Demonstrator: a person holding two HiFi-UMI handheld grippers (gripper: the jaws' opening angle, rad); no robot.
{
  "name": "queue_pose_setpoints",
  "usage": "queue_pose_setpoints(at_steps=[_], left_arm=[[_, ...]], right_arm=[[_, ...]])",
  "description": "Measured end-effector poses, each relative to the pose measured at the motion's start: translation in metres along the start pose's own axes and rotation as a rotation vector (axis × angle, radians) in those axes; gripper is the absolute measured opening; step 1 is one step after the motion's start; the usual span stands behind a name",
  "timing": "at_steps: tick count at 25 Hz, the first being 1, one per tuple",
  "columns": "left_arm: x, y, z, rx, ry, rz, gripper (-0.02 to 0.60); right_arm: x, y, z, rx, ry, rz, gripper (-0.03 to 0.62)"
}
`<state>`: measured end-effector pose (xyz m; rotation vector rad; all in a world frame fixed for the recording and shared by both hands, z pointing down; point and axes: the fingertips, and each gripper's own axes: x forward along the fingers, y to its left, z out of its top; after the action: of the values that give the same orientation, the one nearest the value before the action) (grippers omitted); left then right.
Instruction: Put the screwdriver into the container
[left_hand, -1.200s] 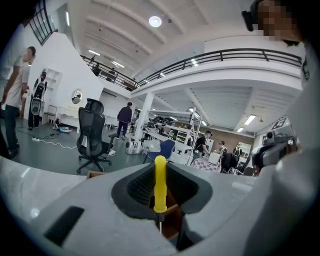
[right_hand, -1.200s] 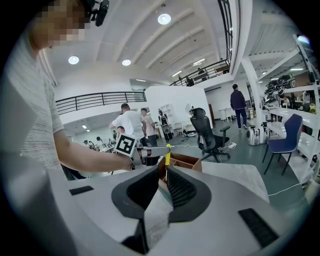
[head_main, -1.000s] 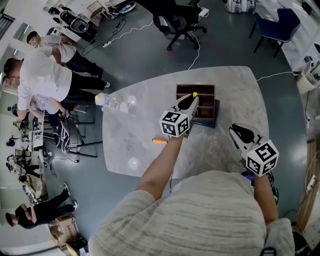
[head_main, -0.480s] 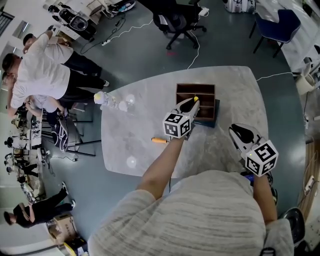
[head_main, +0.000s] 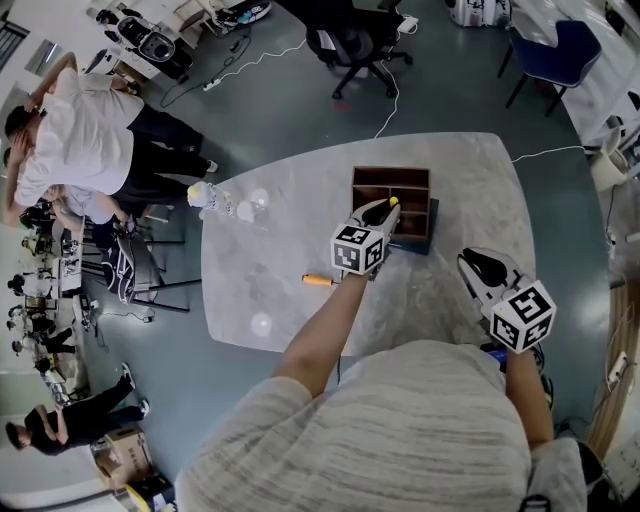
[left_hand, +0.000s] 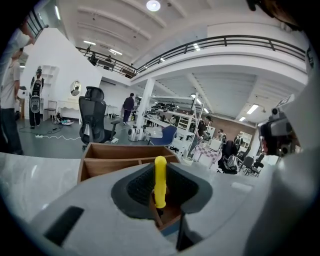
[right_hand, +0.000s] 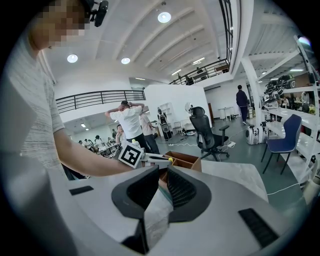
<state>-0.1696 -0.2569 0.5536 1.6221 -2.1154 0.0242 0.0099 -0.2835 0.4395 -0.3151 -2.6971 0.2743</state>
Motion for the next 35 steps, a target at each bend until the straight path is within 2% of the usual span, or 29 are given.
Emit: queue_pose_setpoints(at_steps=[21,30,35], left_arm=[[-0.005,0.002,0.003,0.029,0.009,0.005,0.074],[-0.004,0.000,0.003,0.056,0.015,-0.006,0.140],[-0.008,0.002,0.004,0.054,0.020,0.002,0.143]], right_arm=[[-0.002,0.006,0.004,-0.004,0.000,-0.002,0.014],[-0.001,0.008,0.004,-0.009,-0.003,0.001,0.014],[-0.001,0.010,0.006,-0.010,-0.002,0.004,0.014]])
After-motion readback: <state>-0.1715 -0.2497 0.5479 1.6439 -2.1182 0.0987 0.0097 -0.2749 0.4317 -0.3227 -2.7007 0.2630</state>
